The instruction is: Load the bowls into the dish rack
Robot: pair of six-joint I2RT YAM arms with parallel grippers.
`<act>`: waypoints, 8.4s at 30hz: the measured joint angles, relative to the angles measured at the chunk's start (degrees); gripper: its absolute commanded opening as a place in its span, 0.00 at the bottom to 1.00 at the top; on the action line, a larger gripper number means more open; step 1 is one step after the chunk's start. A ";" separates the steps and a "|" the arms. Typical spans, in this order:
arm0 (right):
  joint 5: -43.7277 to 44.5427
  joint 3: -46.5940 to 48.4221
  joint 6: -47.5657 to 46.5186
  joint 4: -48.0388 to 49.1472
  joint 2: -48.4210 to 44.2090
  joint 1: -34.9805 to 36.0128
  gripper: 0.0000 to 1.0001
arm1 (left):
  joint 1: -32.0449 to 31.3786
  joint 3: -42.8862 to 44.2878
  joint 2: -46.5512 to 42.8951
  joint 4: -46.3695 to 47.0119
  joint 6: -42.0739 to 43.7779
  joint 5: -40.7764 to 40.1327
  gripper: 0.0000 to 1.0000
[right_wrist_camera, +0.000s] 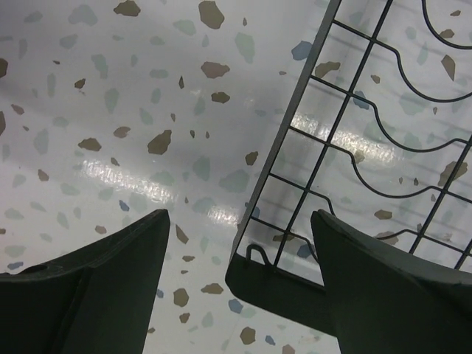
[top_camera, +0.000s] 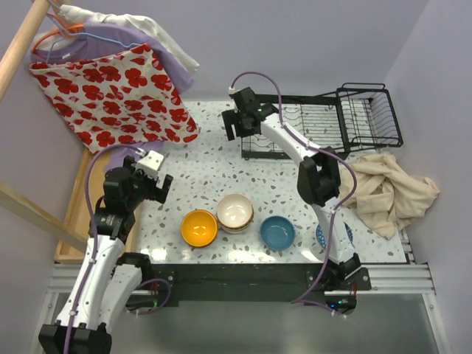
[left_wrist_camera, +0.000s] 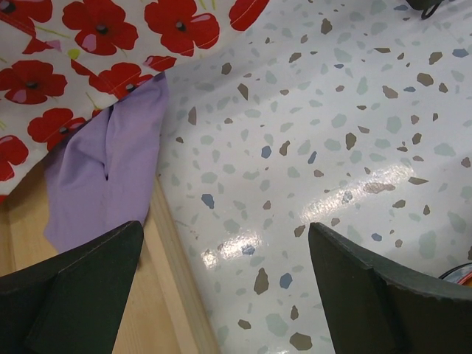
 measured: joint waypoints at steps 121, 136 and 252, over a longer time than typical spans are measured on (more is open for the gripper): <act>7.10 -25.59 11.89 -6.27 -24.83 -10.03 0.54 | -9.70 27.12 39.54 9.99 7.76 18.62 0.85; 10.29 -44.06 12.02 -8.13 -40.24 -22.45 0.55 | -19.15 62.86 78.84 5.14 -0.11 12.46 0.70; -1.62 -48.54 -11.02 3.69 -48.98 -34.01 0.80 | -44.33 49.33 51.34 -4.94 8.37 12.59 0.73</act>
